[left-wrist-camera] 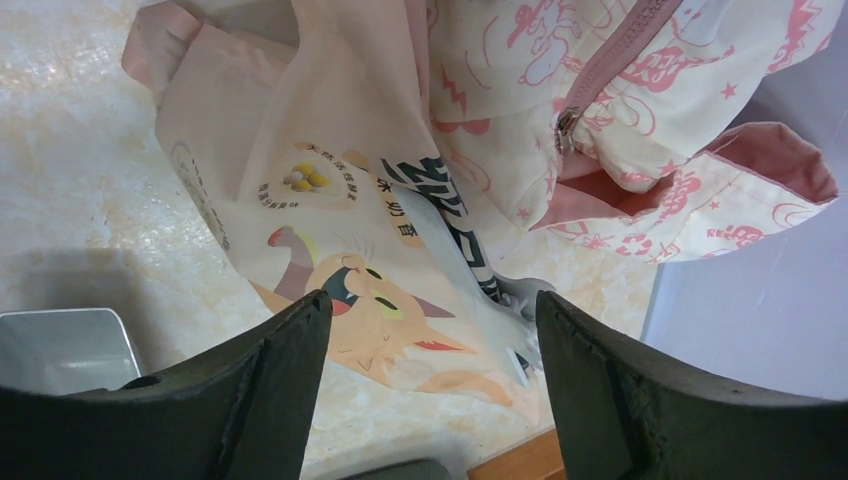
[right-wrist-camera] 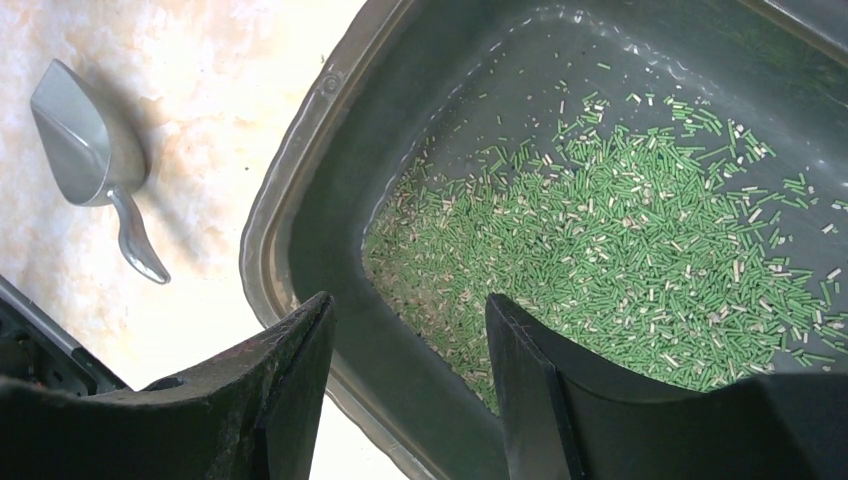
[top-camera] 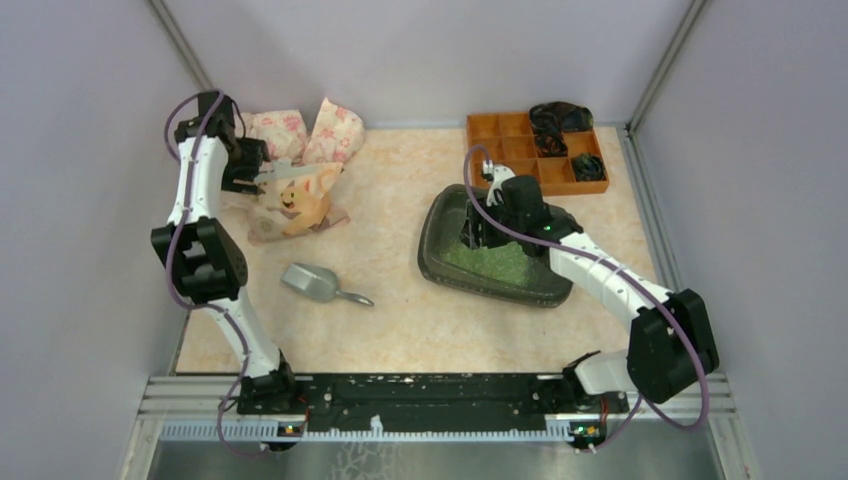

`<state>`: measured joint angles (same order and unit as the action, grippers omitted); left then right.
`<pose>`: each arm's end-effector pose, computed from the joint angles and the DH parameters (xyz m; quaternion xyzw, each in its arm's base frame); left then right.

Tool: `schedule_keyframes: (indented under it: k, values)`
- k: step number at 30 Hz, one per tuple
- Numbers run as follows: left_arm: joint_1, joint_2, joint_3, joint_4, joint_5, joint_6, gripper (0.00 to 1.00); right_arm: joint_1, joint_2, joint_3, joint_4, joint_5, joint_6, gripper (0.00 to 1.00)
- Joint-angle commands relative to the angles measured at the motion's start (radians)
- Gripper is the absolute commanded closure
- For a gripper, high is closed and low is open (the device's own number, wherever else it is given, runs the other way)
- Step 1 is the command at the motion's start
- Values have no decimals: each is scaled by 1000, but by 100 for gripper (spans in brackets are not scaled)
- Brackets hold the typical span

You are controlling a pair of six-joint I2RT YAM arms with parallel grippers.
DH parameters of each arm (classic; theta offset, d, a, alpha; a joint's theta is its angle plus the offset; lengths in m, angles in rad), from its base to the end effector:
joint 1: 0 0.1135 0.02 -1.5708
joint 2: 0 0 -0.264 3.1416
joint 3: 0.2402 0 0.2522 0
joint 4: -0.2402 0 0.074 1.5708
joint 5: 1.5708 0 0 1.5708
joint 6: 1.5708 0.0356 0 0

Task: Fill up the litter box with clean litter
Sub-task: Move the cat litter bag to the center of the board.

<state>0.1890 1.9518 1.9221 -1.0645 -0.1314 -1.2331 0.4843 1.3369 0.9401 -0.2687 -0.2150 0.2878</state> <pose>0.4067 0.0825 0.3142 -0.6446 0.7246 -0.0622 0.2360 0.2562 0.1434 0.2638 -0.1344 0.8852 0.2531 0.3665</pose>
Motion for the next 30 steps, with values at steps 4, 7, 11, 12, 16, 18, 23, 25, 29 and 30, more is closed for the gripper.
schedule_keyframes:
  k: [4, 7, 11, 12, 16, 18, 23, 25, 29, 30]
  values:
    - [5, 43, 52, -125, -52, -66, 19, 10, -2, 13, 38, -5, -27, 43]
    - [8, 47, 39, -120, -52, -75, 17, 10, -1, 14, 39, -10, -28, 43]
    - [13, 73, 48, -125, -38, -86, 4, 10, 0, 21, 33, -12, -35, 42]
    - [12, 80, 55, -129, -32, -85, 2, 10, 1, 22, 32, -13, -36, 42]
    - [17, 116, 82, -154, -24, -78, 2, 10, 3, 24, 32, -14, -40, 42]
    - [19, 123, 81, -162, -29, -78, 2, 10, 5, 25, 30, -15, -42, 42]
    - [21, 116, 48, -166, -40, -63, 41, 10, 4, 26, 29, -18, -48, 42]
    - [26, 106, 27, -171, -32, -63, 95, 10, 2, 28, 26, -20, -51, 42]
    - [31, 89, -14, -157, 9, -34, 100, 11, -24, 28, 23, -34, -56, 42]
    - [30, 85, -18, -159, 17, -23, 100, 13, -32, 26, 19, -36, -58, 42]
